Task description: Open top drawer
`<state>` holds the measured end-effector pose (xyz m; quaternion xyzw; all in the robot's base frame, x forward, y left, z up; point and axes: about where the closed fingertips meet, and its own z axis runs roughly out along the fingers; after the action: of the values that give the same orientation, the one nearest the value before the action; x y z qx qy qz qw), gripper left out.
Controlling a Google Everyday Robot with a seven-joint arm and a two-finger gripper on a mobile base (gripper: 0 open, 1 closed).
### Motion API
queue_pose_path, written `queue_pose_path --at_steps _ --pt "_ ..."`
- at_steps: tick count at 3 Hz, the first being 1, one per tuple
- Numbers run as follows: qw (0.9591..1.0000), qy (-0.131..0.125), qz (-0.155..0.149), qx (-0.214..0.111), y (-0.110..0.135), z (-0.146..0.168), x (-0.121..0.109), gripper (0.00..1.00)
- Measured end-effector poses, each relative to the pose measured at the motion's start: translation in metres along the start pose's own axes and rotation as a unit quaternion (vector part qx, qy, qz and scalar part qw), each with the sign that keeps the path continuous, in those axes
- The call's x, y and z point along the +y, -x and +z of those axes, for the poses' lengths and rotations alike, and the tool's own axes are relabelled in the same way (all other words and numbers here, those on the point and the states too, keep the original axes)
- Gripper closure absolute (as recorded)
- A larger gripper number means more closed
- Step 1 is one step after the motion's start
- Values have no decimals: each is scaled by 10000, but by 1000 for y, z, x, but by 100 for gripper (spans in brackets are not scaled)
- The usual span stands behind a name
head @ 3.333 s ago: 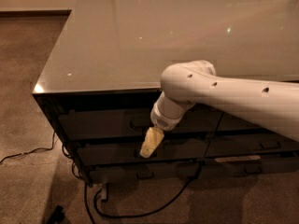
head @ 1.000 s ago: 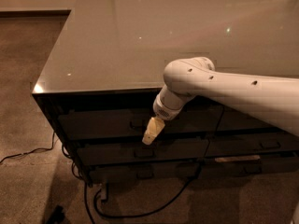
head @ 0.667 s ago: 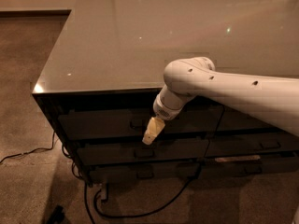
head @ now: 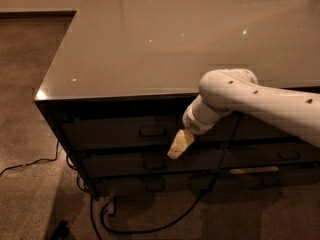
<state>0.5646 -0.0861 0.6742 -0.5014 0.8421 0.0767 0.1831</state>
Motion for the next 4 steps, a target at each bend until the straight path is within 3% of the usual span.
queue_pose_path --at_steps 1,3,4 --pt "9998 1 212 -3 -24 -4 1 0" --pt "9998 16 198 -84 -24 -4 3 0" --pt "9992 -121 -252 -288 -12 -13 10 0"
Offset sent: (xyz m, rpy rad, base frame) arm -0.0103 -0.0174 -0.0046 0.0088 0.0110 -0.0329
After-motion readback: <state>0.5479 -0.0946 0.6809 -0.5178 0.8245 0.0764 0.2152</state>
